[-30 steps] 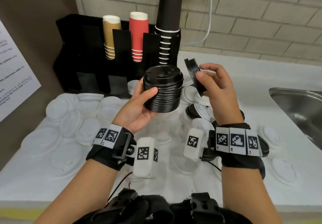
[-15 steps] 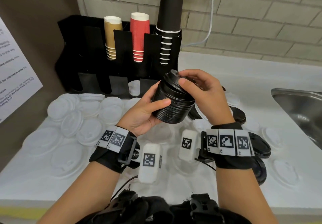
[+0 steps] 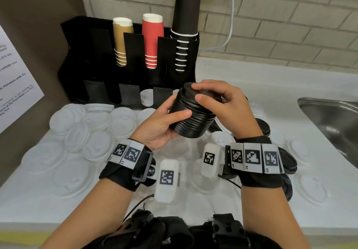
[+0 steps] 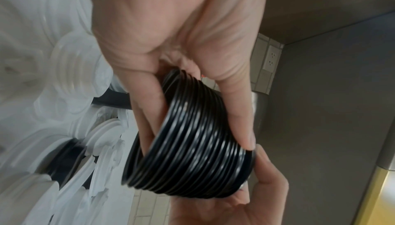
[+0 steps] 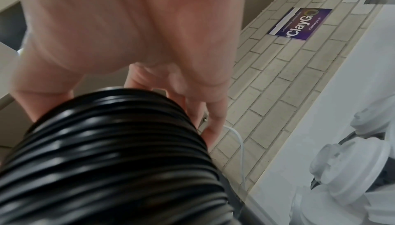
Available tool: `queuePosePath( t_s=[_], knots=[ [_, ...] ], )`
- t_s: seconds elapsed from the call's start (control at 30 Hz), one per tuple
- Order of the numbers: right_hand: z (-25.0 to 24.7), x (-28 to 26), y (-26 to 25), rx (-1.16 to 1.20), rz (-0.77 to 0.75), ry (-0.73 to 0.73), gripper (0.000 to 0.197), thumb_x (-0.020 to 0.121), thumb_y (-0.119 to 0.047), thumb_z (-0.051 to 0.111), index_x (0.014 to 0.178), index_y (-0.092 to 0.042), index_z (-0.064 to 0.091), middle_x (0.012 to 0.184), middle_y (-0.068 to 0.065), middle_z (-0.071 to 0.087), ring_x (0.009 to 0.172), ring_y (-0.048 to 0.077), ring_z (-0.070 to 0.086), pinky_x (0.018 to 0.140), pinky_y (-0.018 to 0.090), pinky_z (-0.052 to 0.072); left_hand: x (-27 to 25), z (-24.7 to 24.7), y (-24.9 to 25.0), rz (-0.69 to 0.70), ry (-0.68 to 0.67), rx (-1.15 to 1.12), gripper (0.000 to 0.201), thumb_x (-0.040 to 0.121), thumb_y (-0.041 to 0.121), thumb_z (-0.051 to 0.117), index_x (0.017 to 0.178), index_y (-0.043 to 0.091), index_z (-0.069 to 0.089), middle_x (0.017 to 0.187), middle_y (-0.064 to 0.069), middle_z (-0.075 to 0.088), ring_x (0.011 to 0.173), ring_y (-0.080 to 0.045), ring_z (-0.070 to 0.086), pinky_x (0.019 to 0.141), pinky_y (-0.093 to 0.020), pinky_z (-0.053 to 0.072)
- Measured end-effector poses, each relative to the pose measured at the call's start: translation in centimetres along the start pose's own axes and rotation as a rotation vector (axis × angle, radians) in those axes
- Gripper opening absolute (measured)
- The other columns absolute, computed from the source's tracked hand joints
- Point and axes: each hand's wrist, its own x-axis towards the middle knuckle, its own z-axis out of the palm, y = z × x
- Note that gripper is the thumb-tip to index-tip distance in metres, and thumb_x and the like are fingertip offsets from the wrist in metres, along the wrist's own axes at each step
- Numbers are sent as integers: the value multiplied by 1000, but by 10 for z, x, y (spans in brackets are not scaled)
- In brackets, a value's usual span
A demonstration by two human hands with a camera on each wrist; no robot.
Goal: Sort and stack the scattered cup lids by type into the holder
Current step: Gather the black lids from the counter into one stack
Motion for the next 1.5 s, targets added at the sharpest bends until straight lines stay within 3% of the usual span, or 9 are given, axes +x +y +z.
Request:
queuePosePath(
  t_s=[0.2, 0.5, 0.87, 1.03, 1.13, 1.2, 1.27, 1.37, 1.5],
  knots=[
    [0, 2, 1, -1, -24, -7, 23, 79, -25, 71, 101, -30, 71, 115, -1, 64, 114, 11, 57, 96, 26, 47, 0, 1, 2, 5, 6, -25, 52, 79, 13, 63, 128, 27, 56, 111, -1, 70, 101, -17, 69, 74, -30, 58],
    [-1, 1, 5, 15, -43, -39, 27, 77, -24, 76, 101, -33, 70, 121, 1, 59, 123, 11, 51, 90, 19, 47, -1, 1, 3, 18, 24, -63, 48, 81, 14, 62, 127, 25, 56, 114, -3, 69, 104, -18, 68, 75, -29, 57],
    [-3, 9, 2, -62, -33, -116, 30, 78, -29, 76, 107, -29, 69, 121, 1, 62, 119, 16, 55, 101, 45, 46, -2, -1, 2, 18, 28, -90, 59, 71, 30, 71, 128, 25, 56, 115, -3, 69, 106, -18, 67, 79, -33, 58],
    [-12, 26, -12, -211, 5, -361, 37, 81, -36, 71, 117, -31, 63, 122, -11, 62, 118, 6, 55, 99, 35, 48, -2, -3, 1, 21, 50, -90, 51, 73, 31, 71, 122, 26, 60, 112, 0, 71, 105, -17, 68, 76, -33, 58],
    [-23, 30, -18, -181, 42, -306, 41, 86, -43, 60, 126, -34, 55, 123, -16, 56, 116, -3, 53, 94, 17, 45, -1, -6, 6, 38, 81, -108, 49, 74, 28, 70, 121, 25, 60, 117, -2, 70, 108, -18, 67, 78, -33, 58],
    [-33, 30, -20, -246, 61, -249, 27, 94, -35, 55, 120, -27, 59, 109, -19, 58, 94, -14, 56, 81, 8, 43, -2, -11, 10, 58, 97, -142, 53, 70, 28, 73, 121, 23, 59, 116, -1, 70, 108, -17, 67, 78, -32, 58],
    [-43, 29, -15, -538, 144, -411, 25, 94, -35, 56, 114, -23, 61, 104, -13, 61, 92, -9, 56, 81, 14, 42, -4, -17, 15, 91, 90, -173, 53, 67, 28, 74, 118, 23, 59, 113, 1, 72, 106, -15, 68, 77, -30, 57],
    [-42, 20, 3, -1046, 420, -831, 57, 81, -55, 64, 130, -29, 49, 115, -2, 58, 107, 17, 55, 96, 33, 44, -7, -23, 21, 132, 101, -176, 55, 70, 28, 72, 123, 23, 56, 115, 2, 71, 108, -15, 67, 79, -29, 57],
    [-29, 9, 27, -1138, 510, -982, 82, 69, -52, 78, 137, -30, 38, 111, -3, 46, 103, 19, 49, 89, 31, 44, -9, -25, 25, 148, 105, -168, 54, 74, 28, 70, 126, 22, 55, 119, 0, 70, 112, -17, 65, 80, -29, 57]
  ],
)
